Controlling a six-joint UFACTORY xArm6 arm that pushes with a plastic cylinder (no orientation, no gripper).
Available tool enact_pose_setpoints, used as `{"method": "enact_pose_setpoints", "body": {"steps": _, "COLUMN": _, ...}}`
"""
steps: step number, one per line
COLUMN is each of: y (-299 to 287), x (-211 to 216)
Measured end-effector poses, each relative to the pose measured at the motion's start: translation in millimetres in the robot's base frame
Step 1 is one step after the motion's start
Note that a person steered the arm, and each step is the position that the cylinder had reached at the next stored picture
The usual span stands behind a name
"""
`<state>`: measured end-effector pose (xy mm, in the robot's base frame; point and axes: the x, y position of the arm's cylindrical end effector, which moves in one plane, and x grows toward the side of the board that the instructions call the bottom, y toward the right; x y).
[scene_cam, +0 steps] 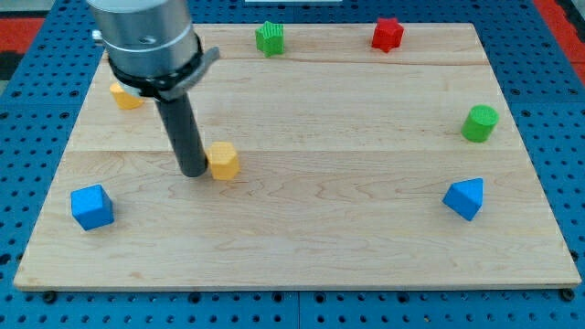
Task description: Push the yellow hexagon to the center bottom
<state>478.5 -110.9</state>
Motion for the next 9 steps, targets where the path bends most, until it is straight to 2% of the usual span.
{"method": "enact_pose_setpoints", "body": {"steps": 1, "y": 5.6, "x": -28.1}}
{"method": "enact_pose_setpoints", "body": {"steps": 3, "y": 69.2, "x": -26.8}}
{"method": "enact_pose_setpoints", "body": {"steps": 4, "y": 91.7, "x": -41.7}}
{"method": "enact_pose_setpoints", "body": {"steps": 5, "y": 115.9, "x": -13.2}}
{"method": "enact_pose_setpoints", "body": {"steps": 6, "y": 144.6, "x": 38.0}}
{"method": "enact_pose_setpoints", "body": {"steps": 7, "y": 165.3, "x": -2.3}}
{"method": "enact_pose_setpoints", "body": {"steps": 8, "y": 202.8, "x": 2.4}}
{"method": "enact_pose_setpoints", "body": {"steps": 9, "y": 200.9, "x": 35.3}}
